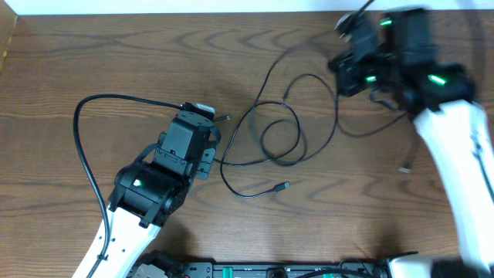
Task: Untangle cables
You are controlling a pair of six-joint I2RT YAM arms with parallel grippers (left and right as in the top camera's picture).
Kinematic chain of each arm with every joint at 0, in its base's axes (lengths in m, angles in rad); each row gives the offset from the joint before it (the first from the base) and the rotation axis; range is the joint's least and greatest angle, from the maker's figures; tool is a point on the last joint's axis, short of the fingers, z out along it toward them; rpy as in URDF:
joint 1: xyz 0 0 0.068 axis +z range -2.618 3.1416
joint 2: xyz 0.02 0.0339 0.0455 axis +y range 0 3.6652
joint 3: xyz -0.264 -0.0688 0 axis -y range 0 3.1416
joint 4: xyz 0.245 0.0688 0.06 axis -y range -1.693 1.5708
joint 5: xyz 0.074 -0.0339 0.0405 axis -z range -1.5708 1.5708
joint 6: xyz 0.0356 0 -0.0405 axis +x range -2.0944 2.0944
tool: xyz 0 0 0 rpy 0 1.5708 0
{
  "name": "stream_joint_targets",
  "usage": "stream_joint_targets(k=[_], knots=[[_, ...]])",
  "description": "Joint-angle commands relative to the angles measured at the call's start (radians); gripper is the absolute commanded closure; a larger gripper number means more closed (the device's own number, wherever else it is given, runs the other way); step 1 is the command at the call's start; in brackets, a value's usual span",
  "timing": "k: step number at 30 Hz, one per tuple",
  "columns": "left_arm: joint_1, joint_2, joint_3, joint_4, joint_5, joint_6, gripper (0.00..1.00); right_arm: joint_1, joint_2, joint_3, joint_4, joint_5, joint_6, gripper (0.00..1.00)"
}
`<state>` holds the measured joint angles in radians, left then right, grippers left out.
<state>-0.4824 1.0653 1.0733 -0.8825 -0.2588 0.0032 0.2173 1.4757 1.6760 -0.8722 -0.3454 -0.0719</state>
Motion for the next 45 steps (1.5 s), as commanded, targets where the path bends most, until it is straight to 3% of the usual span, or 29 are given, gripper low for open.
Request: stream_joint_targets(k=[1,7,10,14,17,21,29,35,42,44,45], knots=[[0.004,0.001,0.002,0.0,0.009,-0.005,0.61,-0.007,-0.07,0.045,-0.01,0.06,0.031,0.99],[0.004,0.001,0.002,0.0,0.009,-0.005,0.62,-0.007,-0.168,0.064,0.001,0.086,0.031,0.99],[0.004,0.001,0.002,0.0,0.009,-0.005,0.61,-0.007,-0.204,0.064,0.015,0.204,0.035,0.99],[0.004,0.001,0.002,0.0,0.009,-0.005,0.61,-0.008,-0.247,0.065,0.031,0.544,0.109,0.99],[0.004,0.001,0.002,0.0,0.013,-0.005,0.61,-0.032,-0.275,0.065,0.034,0.904,0.219,0.99],[0.004,0.001,0.002,0.0,0.016,-0.005,0.61,-0.111,-0.296,0.065,0.076,1.105,0.251,0.99],[0.004,0.001,0.002,0.0,0.016,-0.005,0.61,-0.396,-0.306,0.065,0.224,1.101,0.251,0.99],[0.004,0.001,0.002,0.0,0.016,-0.005,0.61,-0.579,-0.304,0.065,0.25,0.958,0.251,0.99],[0.004,0.001,0.002,-0.002,0.034,-0.005,0.61,-0.635,-0.274,0.064,0.171,0.794,0.27,0.99],[0.004,0.002,0.002,-0.002,0.125,0.011,0.5,-0.635,-0.263,0.064,0.159,0.774,0.271,0.99],[0.004,0.006,0.002,-0.002,0.21,0.054,0.5,-0.635,-0.259,0.064,0.153,0.761,0.271,0.99]])
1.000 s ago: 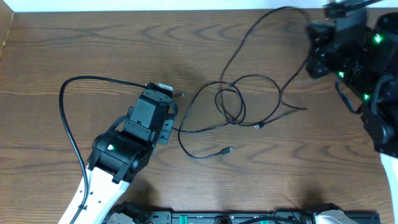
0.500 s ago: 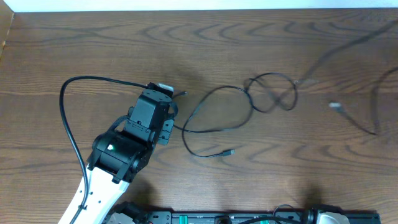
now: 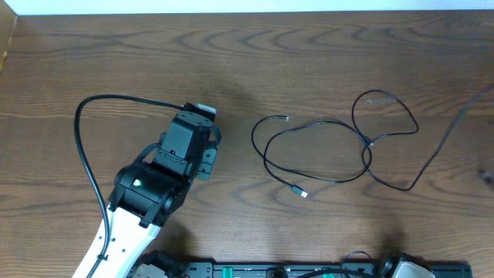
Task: Untangle cables
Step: 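Reach the left gripper into the center cables and grasp a black cable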
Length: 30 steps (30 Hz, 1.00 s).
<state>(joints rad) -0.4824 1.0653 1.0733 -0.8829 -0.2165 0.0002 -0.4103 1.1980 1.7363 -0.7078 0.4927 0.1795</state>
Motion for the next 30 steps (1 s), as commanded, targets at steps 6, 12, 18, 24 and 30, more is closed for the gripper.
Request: stream_joint_targets(k=[6,12,18,24,30], knots=[[-0.012,0.121,-0.041,0.001,0.692,0.353,0.46,-0.007,0.018,0.004,-0.026,-0.119,0.034,0.99],[-0.14,0.375,-0.041,0.069,0.74,0.52,0.33,-0.007,0.018,0.004,-0.04,-0.164,0.034,0.99],[-0.306,0.521,-0.041,0.204,0.74,0.539,0.3,-0.007,0.018,0.004,-0.045,-0.172,0.033,0.99],[-0.449,0.537,-0.041,0.397,0.682,0.538,0.29,-0.007,0.021,0.004,-0.056,-0.215,0.033,0.99],[-0.519,0.571,-0.041,0.598,0.475,0.538,0.29,-0.007,0.021,0.004,-0.078,-0.215,0.033,0.99]])
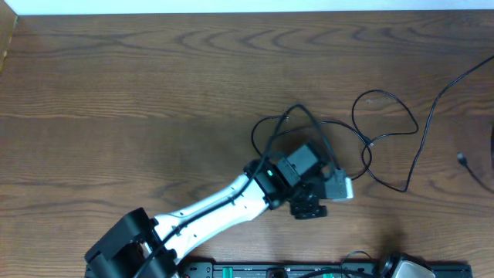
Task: Untangle cables
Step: 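Reach the left gripper into the center cables and grasp a black cable, then pull the grasped black cable up and left with the left gripper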
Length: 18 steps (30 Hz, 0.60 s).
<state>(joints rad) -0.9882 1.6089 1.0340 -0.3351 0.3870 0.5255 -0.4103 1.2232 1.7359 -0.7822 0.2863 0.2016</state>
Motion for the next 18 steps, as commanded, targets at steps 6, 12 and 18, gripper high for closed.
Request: stream_joint_targets(k=[6,12,18], knots=[[-0.012,0.133,-0.002,0.155,-0.127,0.013,0.3,-0.007,-0.007,0.005,-0.019,-0.009,0.011,0.99],[-0.012,0.238,-0.002,0.258,-0.128,0.013,0.36,-0.007,-0.013,0.005,-0.031,-0.012,0.011,0.99],[-0.012,0.262,-0.002,0.315,-0.136,0.013,0.37,-0.007,-0.014,0.005,-0.038,-0.072,0.011,0.99]])
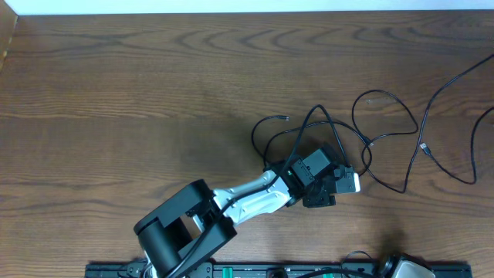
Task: Untangle cables
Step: 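Pull the grasped black cable up and left with the left gripper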
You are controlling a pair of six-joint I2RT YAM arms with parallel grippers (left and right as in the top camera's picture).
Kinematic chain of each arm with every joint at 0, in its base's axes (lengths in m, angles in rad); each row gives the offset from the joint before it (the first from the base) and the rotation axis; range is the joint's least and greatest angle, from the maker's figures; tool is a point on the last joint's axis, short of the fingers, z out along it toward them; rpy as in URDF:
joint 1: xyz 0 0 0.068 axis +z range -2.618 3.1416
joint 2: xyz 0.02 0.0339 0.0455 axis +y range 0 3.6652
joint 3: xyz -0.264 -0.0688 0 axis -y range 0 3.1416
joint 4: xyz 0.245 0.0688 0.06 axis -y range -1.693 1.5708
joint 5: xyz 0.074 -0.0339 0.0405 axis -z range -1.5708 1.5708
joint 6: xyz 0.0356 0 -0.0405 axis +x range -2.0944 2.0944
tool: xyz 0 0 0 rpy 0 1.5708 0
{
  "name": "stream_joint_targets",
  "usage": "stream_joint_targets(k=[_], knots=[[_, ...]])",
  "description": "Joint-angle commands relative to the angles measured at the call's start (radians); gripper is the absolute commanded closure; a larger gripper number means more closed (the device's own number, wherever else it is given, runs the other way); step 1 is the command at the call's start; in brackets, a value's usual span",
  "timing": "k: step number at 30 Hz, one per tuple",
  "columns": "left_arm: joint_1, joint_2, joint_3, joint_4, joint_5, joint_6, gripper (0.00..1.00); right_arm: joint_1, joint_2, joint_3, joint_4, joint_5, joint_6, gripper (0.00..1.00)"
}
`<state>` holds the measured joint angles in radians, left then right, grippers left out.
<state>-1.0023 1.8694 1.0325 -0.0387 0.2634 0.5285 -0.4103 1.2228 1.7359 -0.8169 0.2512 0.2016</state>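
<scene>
A thin black cable [261, 148] lies in overlapping loops right of the table's middle, one free plug end [287, 118] pointing up. A further loop [386, 96] of it spreads to the right. My left gripper [340, 188] reaches in from the bottom and sits over the lower right part of these loops; its jaws are hidden from above by the wrist. A second black cable [455, 81] runs in from the right edge, its plug [424, 147] lying beside the right loop. The right gripper is out of view.
A black lead [316, 112] arches over my left wrist and crosses above the loops. The wooden table [116, 93] meets a white wall along the far edge. A black rail [309, 272] runs along the near edge.
My left gripper has shifted slightly right over the loops and the arm has folded closer to them. The right-hand cable's plug now lies further left, next to the right loop.
First my left gripper rested at the left-middle while the right arm was at the upper right, over the tangled cables. Then the right arm was gone and the cables lay further right. Later my left gripper was over the loops, where it still is.
</scene>
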Motion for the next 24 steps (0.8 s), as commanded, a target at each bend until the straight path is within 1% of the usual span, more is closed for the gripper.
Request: stream_joint_targets(k=[1,2,3,4,5,6,12,14,16,20,24], knots=[[0.002,0.002,0.0,0.025,-0.017,0.01,0.39,-0.007,-0.014,0.005,-0.006,-0.037,0.011,0.99],[0.003,0.002,0.0,0.03,-0.024,0.01,0.46,-0.007,-0.014,0.005,-0.009,-0.037,0.011,0.99],[0.003,0.002,0.0,0.033,-0.03,0.009,0.56,-0.007,-0.014,0.005,-0.013,-0.037,0.011,0.99],[0.004,0.002,0.0,0.033,-0.031,0.01,0.69,-0.007,-0.014,0.005,-0.016,-0.037,0.011,0.99],[0.005,0.002,0.0,0.033,-0.035,0.01,0.87,-0.007,-0.014,0.005,-0.018,-0.037,0.011,0.99],[0.009,0.002,0.0,0.032,-0.048,0.01,0.92,-0.007,-0.014,0.005,-0.021,-0.037,0.011,0.99],[0.064,-0.002,0.0,-0.003,-0.068,0.009,0.92,-0.007,-0.02,0.005,-0.034,-0.037,0.011,0.99],[0.097,-0.012,0.0,-0.04,-0.068,0.009,0.93,-0.007,-0.023,0.005,-0.033,-0.037,0.011,0.99],[0.142,-0.039,0.0,-0.098,-0.098,0.009,0.93,-0.007,-0.024,0.005,-0.033,-0.037,0.011,0.99],[0.266,-0.164,0.0,-0.237,-0.206,0.009,0.93,-0.007,-0.025,0.005,-0.04,-0.037,0.011,0.99],[0.436,-0.352,0.0,-0.328,-0.251,0.003,0.93,-0.007,-0.025,0.005,-0.042,-0.037,0.011,0.99]])
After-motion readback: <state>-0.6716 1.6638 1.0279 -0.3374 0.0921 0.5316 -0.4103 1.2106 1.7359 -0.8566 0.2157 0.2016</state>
